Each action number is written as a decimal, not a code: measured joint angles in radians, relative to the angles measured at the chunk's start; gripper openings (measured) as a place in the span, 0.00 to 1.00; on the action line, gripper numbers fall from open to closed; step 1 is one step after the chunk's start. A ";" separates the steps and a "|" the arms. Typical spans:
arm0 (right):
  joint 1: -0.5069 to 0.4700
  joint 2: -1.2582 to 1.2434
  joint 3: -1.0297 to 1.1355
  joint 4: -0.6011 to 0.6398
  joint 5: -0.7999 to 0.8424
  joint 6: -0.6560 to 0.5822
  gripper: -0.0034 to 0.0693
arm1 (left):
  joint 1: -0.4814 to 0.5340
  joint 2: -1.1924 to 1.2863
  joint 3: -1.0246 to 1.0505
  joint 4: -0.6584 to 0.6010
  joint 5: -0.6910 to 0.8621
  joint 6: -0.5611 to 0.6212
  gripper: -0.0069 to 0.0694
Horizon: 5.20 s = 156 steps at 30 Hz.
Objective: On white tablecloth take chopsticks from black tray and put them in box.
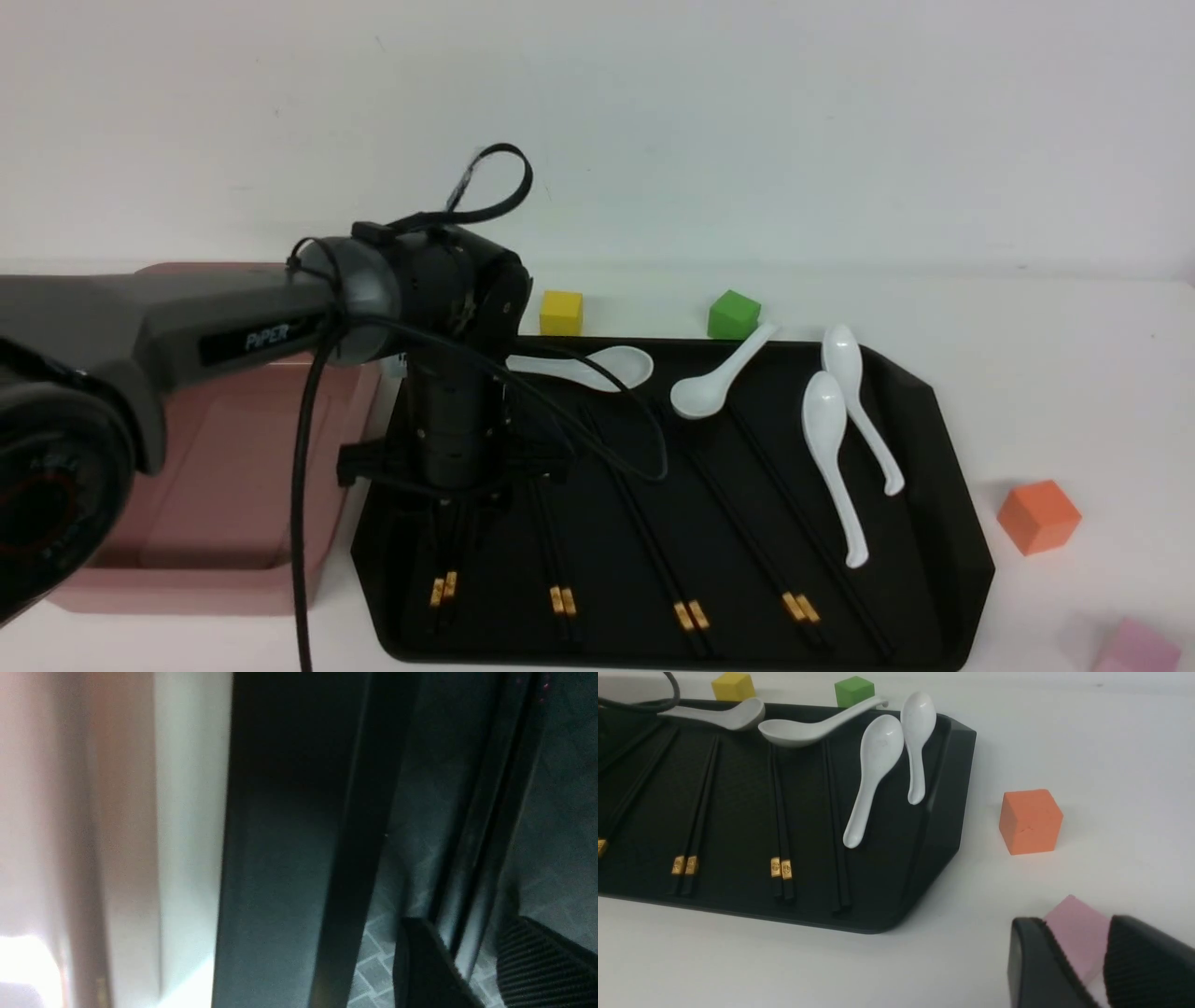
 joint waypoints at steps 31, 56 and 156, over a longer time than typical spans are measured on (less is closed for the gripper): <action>0.000 0.000 0.000 0.000 0.000 0.000 0.38 | 0.000 -0.008 -0.006 -0.128 -0.008 0.030 0.24; 0.000 0.000 0.000 0.000 0.000 0.000 0.38 | 0.547 -0.312 0.059 -0.116 0.086 0.563 0.24; 0.000 0.000 0.000 0.000 0.000 0.000 0.38 | 0.431 -2.126 1.575 -0.231 -0.731 0.480 0.08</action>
